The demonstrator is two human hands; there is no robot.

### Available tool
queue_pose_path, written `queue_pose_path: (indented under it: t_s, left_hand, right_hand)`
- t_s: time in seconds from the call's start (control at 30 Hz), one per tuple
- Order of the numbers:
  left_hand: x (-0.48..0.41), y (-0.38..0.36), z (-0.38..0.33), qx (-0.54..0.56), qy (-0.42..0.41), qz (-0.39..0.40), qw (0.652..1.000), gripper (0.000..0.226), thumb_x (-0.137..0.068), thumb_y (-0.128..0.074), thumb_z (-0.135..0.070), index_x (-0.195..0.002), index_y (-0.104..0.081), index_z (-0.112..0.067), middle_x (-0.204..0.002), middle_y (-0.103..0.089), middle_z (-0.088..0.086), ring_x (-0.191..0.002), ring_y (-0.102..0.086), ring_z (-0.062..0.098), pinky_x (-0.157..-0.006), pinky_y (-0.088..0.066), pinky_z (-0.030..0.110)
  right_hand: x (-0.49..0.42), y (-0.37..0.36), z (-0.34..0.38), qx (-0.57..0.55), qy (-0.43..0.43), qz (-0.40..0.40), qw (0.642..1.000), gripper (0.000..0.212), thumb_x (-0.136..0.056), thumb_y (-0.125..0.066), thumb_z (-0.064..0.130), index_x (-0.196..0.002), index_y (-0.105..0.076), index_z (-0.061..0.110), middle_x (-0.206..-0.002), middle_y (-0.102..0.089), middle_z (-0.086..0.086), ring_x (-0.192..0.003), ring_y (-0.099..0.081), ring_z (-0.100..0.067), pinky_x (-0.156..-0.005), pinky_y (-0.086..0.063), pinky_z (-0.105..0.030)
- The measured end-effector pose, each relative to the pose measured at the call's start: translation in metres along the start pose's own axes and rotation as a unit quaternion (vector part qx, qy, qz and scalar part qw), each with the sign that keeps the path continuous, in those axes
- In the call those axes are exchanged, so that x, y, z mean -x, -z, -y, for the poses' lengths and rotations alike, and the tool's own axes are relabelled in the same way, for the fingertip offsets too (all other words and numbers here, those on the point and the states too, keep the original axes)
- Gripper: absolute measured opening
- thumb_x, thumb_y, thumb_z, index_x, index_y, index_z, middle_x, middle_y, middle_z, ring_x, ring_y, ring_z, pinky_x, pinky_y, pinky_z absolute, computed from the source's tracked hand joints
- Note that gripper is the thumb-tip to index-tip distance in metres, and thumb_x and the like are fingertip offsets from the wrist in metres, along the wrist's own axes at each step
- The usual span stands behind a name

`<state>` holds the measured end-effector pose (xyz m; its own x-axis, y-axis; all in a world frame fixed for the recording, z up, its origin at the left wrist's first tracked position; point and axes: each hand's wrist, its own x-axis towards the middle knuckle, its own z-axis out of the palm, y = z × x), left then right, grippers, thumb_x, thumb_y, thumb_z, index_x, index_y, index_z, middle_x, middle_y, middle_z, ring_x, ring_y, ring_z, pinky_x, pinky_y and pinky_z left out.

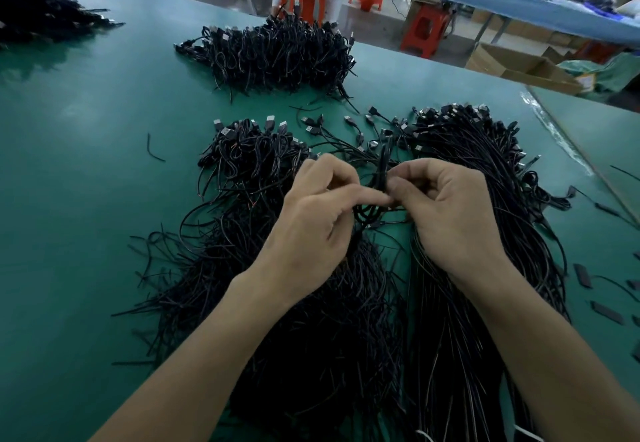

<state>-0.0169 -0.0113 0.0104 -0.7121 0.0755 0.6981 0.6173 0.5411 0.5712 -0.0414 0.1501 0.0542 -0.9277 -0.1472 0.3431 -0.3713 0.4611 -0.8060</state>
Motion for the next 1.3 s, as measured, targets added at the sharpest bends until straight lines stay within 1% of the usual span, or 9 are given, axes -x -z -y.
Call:
queue_pose_path:
  t_s: [0.23,0.33,0.43,0.5,0.6,0.83,1.0,1.13,1.3]
  left_hand:
    - [0.002,-0.001,-0.009,0.071,0.129,0.05,0.988,0.035,-0.093,-0.046,-0.035,-0.113,-0.07,-0.02,-0.088,-0.063,-0.013,-0.08,-0.058,0.008,-0.069,-0.041,0.013]
    - [-0.001,0.002,-0.01,0.167,0.196,0.054,0.965,0.024,-0.095,-0.044,-0.032,-0.104,-0.066,-0.033,-0.088,-0.069,-0.004,-0.082,-0.063,0.016,-0.075,-0.053,0.034]
    - [-0.004,0.004,-0.007,0.263,0.287,0.072,0.918,0.037,-0.086,-0.04,-0.022,-0.108,-0.07,-0.02,-0.099,-0.072,0.006,-0.101,-0.064,0.028,-0.096,-0.05,0.051]
    - [-0.005,0.006,-0.005,0.333,0.323,0.074,0.883,0.058,-0.078,-0.033,-0.02,-0.123,-0.065,-0.001,-0.114,-0.071,0.014,-0.109,-0.063,0.027,-0.097,-0.051,0.047]
    - [-0.007,0.011,-0.007,0.418,0.3,0.051,0.856,0.059,-0.084,-0.025,-0.028,-0.122,-0.067,-0.009,-0.118,-0.071,0.005,-0.104,-0.062,0.011,-0.078,-0.052,0.025]
    - [-0.009,0.013,-0.004,0.369,0.269,0.041,0.888,0.051,-0.099,-0.033,-0.046,-0.081,-0.079,-0.032,-0.096,-0.073,-0.007,-0.09,-0.058,0.002,-0.075,-0.041,0.022]
    - [-0.006,0.012,0.003,0.301,0.225,0.067,0.924,0.006,-0.083,-0.076,-0.028,-0.088,-0.077,-0.025,-0.087,-0.058,-0.007,-0.08,-0.055,0.003,-0.073,-0.046,0.017]
    - [-0.002,0.006,0.006,0.239,0.257,0.048,0.935,0.029,-0.078,-0.084,-0.022,-0.09,-0.058,-0.022,-0.069,-0.053,-0.006,-0.057,-0.044,0.01,-0.052,-0.042,0.024]
    - [0.0,0.004,0.005,0.261,0.299,0.031,0.917,0.028,-0.082,-0.078,-0.031,-0.087,-0.06,-0.011,-0.068,-0.072,0.004,-0.055,-0.067,0.016,-0.051,-0.05,0.024]
  right_hand:
    - [0.005,0.0,0.008,0.023,0.042,0.008,0.999,0.023,-0.089,-0.072,0.014,-0.084,-0.067,0.035,-0.077,-0.07,0.02,-0.075,-0.066,0.0,-0.071,-0.05,-0.012]
    - [0.01,-0.004,0.016,0.056,0.087,0.027,0.994,0.021,-0.088,-0.072,0.011,-0.086,-0.067,0.031,-0.077,-0.067,0.02,-0.075,-0.064,0.003,-0.069,-0.047,-0.008]
    - [0.012,-0.006,0.022,0.067,0.091,0.037,0.993,0.011,-0.089,-0.072,0.014,-0.088,-0.07,0.025,-0.078,-0.067,0.019,-0.073,-0.062,0.004,-0.068,-0.045,-0.007]
    - [0.012,-0.005,0.024,0.082,0.093,0.04,0.992,0.01,-0.089,-0.073,0.014,-0.086,-0.072,0.024,-0.077,-0.067,0.019,-0.073,-0.062,0.004,-0.068,-0.044,-0.007]
    - [0.012,-0.004,0.024,0.101,0.078,0.047,0.991,0.018,-0.089,-0.072,0.014,-0.082,-0.07,0.03,-0.076,-0.067,0.021,-0.075,-0.063,0.003,-0.07,-0.045,-0.009]
    - [0.015,-0.009,0.013,0.113,0.03,0.063,0.991,0.007,-0.09,-0.073,0.018,-0.092,-0.075,0.024,-0.077,-0.069,0.018,-0.076,-0.064,0.0,-0.069,-0.048,-0.014]
    - [0.008,-0.006,0.01,0.111,0.015,0.018,0.994,0.012,-0.089,-0.074,0.02,-0.081,-0.071,0.028,-0.071,-0.068,0.016,-0.069,-0.065,-0.002,-0.067,-0.054,-0.021]
    - [0.008,-0.008,0.013,0.048,0.011,-0.011,0.999,0.014,-0.088,-0.074,0.019,-0.081,-0.069,0.03,-0.071,-0.069,0.012,-0.067,-0.067,-0.004,-0.066,-0.054,-0.019]
    - [0.012,-0.014,0.02,0.007,0.044,0.01,0.999,0.012,-0.089,-0.072,0.017,-0.086,-0.069,0.028,-0.08,-0.071,0.016,-0.077,-0.069,-0.005,-0.073,-0.054,-0.018]
